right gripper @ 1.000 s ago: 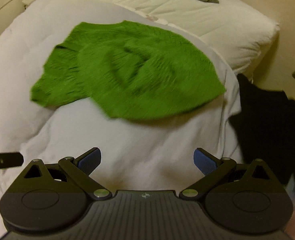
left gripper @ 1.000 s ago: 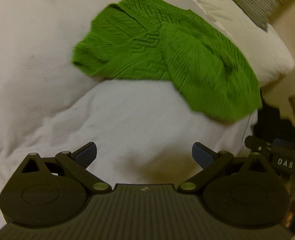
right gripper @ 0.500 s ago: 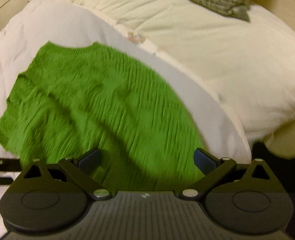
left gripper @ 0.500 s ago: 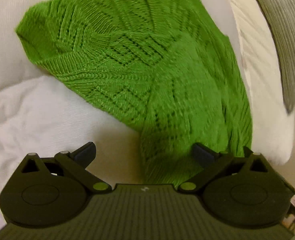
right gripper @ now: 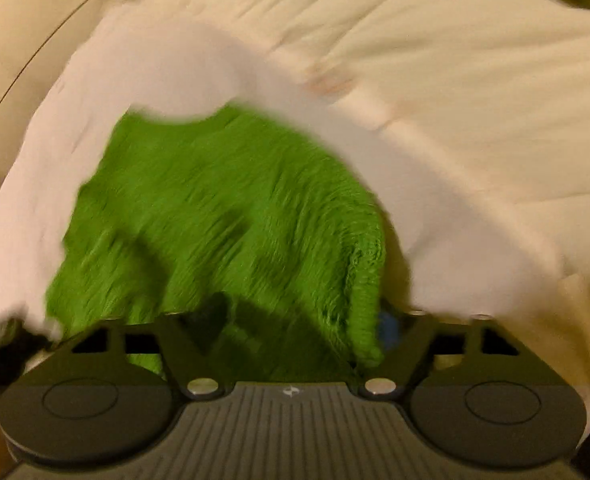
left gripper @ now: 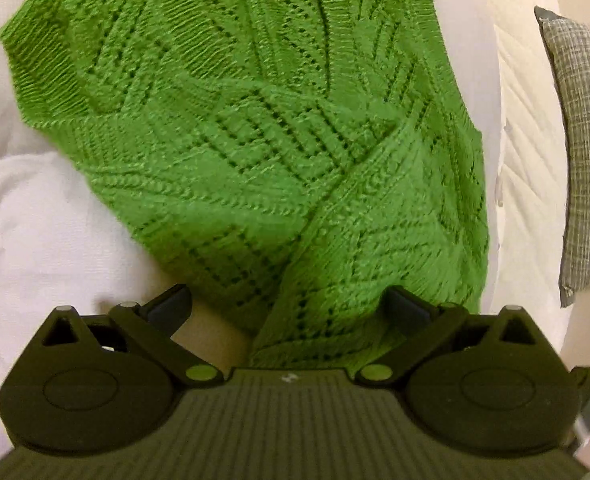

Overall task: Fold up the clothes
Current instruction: 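Reach both tools toward the green sweater vest and close on its fabric, then lift the vest with both grippers and drop it onto the bed center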

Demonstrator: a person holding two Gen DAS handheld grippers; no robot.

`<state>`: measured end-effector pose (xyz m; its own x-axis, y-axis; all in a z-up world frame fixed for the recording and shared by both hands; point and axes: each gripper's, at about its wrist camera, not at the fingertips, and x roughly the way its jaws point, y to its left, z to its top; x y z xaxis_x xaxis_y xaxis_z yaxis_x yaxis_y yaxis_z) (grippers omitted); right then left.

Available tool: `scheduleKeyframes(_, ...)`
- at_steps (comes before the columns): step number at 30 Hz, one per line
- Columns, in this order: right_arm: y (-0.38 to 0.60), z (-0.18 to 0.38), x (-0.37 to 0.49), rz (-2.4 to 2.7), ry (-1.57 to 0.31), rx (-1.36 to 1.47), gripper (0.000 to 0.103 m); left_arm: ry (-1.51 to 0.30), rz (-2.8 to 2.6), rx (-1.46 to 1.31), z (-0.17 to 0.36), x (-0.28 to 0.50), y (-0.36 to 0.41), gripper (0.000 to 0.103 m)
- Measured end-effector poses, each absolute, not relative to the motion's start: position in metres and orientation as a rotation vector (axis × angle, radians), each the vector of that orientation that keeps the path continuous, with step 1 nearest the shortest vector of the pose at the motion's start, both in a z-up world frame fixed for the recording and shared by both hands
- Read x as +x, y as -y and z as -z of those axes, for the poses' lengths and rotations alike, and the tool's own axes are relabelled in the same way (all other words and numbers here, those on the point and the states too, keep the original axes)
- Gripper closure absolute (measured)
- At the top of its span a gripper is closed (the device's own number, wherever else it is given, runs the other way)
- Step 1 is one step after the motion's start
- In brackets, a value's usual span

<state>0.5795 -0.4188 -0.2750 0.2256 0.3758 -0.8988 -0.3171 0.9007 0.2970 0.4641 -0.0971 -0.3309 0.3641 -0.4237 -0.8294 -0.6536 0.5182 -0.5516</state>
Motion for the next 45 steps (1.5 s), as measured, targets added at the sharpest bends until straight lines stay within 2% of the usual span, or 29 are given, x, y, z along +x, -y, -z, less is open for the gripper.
scheduleKeyframes(3,0.411,0.279,0.576,-0.523,-1.278,-0.011,0.032,-1.255,-0.192,-1.068,0.332,0.477,0.100,0.002)
scheduleKeyframes(5,0.410,0.282,0.579,-0.534,-1.299,0.001,0.041,-1.263,-0.184,-0.982,0.329,0.487,0.109,0.007)
scheduleKeyframes(6,0.409,0.284,0.581,-0.540,-1.309,0.007,0.049,-1.259,-0.179,-0.942,0.326,0.490,0.113,0.014)
scheduleKeyframes(7,0.409,0.285,0.583,-0.545,-1.319,0.014,0.059,-1.248,-0.169,-0.909,0.322,0.491,0.116,0.028)
scheduleKeyframes(8,0.409,0.286,0.582,-0.556,-1.330,0.027,0.064,-1.236,-0.157,-0.873,0.317,0.492,0.118,0.037)
scheduleKeyframes(10,0.406,0.280,0.577,-0.597,-1.344,0.062,0.071,-1.219,-0.138,-0.796,0.304,0.490,0.120,0.072)
scheduleKeyframes(12,0.401,0.271,0.567,-0.655,-1.345,0.109,0.073,-1.194,-0.120,-0.740,0.290,0.482,0.117,0.079)
scheduleKeyframes(20,0.326,0.212,0.490,-0.996,-1.326,0.316,0.074,-1.006,-0.177,-0.609,0.206,0.391,0.070,0.083)
scheduleKeyframes(27,0.230,0.149,0.413,-1.364,-1.279,0.311,0.074,-0.751,-0.420,-0.665,0.128,0.241,-0.005,0.083)
scheduleKeyframes(34,0.111,0.104,0.314,-1.667,-1.248,0.229,0.074,-0.588,-0.690,-0.694,0.076,0.082,-0.067,0.083)
scheduleKeyframes(37,0.062,0.096,0.265,-1.723,-1.231,0.192,0.074,-0.561,-0.765,-0.680,0.065,0.025,-0.101,0.083)
scheduleKeyframes(43,-0.017,0.112,0.161,-1.577,-1.157,0.161,0.074,-0.615,-0.830,-0.621,0.081,-0.054,-0.195,0.082)
scheduleKeyframes(44,-0.033,0.121,0.146,-1.526,-1.121,0.142,0.073,-0.645,-0.834,-0.607,0.090,-0.064,-0.211,0.081)
scheduleKeyframes(45,-0.046,0.129,0.131,-1.467,-1.084,0.114,0.064,-0.675,-0.838,-0.593,0.098,-0.074,-0.227,0.079)
